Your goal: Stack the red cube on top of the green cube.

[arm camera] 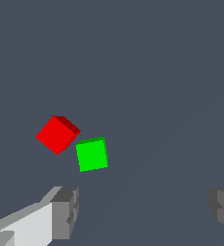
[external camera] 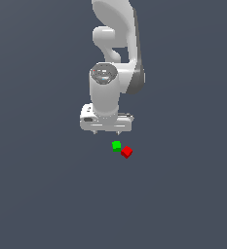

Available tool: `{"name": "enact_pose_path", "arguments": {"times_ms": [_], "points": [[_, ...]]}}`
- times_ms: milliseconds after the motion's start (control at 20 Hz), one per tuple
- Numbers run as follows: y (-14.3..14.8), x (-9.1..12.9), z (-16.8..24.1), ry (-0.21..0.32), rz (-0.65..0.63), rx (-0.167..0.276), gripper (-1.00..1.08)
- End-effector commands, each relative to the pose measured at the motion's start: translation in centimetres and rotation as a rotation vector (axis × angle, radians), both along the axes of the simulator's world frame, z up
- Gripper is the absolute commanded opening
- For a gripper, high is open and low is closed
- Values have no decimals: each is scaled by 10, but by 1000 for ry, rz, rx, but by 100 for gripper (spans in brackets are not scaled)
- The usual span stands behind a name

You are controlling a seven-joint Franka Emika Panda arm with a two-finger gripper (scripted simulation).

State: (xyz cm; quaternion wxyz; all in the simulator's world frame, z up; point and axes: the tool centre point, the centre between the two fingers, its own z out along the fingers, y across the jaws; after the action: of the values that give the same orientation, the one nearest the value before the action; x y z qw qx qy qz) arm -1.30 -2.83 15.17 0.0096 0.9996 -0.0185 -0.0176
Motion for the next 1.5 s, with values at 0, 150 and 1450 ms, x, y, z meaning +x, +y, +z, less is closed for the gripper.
{"name": "enact_pose_path", "arguments": {"times_ms": [0, 150, 1450], "points": [[0, 0, 0, 0, 0, 0, 100], [1, 1, -1, 0, 8, 0, 100], [71, 31, -62, -20, 659, 26, 100]]}}
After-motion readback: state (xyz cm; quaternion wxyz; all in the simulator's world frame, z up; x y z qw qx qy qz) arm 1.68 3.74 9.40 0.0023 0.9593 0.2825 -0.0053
